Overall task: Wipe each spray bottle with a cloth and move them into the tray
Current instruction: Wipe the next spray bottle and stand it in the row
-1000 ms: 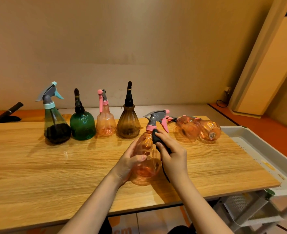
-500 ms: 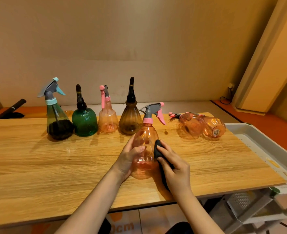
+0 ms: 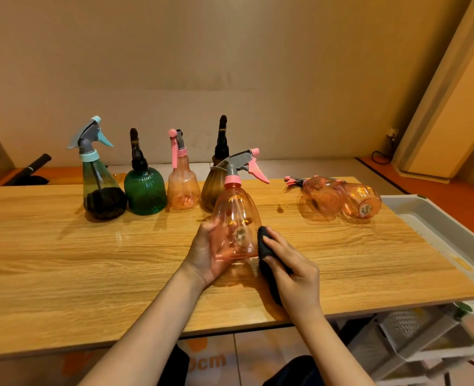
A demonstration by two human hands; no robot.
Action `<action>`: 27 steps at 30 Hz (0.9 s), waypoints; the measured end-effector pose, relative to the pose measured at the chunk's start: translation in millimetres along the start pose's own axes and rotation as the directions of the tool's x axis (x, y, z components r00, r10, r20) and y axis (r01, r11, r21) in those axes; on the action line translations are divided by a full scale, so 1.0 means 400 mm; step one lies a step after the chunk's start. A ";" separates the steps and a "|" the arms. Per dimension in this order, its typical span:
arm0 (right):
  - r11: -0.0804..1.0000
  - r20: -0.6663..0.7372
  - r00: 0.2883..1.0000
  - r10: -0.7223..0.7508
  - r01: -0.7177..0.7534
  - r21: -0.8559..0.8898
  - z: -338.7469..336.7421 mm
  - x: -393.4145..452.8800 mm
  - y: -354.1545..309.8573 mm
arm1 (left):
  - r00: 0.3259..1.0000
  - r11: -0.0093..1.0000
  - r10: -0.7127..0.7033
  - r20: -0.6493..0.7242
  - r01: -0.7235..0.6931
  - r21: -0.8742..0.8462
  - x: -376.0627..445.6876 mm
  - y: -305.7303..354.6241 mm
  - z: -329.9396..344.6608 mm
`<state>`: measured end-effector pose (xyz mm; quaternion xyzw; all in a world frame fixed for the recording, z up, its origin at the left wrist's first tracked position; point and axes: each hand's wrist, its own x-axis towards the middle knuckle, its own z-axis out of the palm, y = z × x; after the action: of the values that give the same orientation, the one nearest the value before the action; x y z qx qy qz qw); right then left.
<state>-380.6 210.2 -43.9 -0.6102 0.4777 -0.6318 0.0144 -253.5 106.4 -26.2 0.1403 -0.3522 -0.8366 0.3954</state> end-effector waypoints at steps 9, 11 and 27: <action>0.998 -0.039 0.998 -0.045 0.043 -0.052 -0.002 -0.005 0.001 | 0.999 0.976 0.021 -0.038 -0.012 0.219 -0.008 0.008 0.012; 0.994 -0.036 0.997 -0.064 0.061 -0.087 -0.002 -0.008 0.004 | 0.998 0.973 0.033 -0.051 -0.020 0.229 -0.006 0.005 0.009; 0.978 -0.090 0.995 -0.052 0.032 -0.204 -0.011 0.115 -0.018 | 0.996 0.850 -0.025 0.089 -0.026 0.526 -0.015 -0.011 0.012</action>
<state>-391.6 189.0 -3.9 -0.5878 0.5266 -0.6084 -0.0839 -254.4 115.1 -25.9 0.2041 -0.5856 -0.7138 0.3255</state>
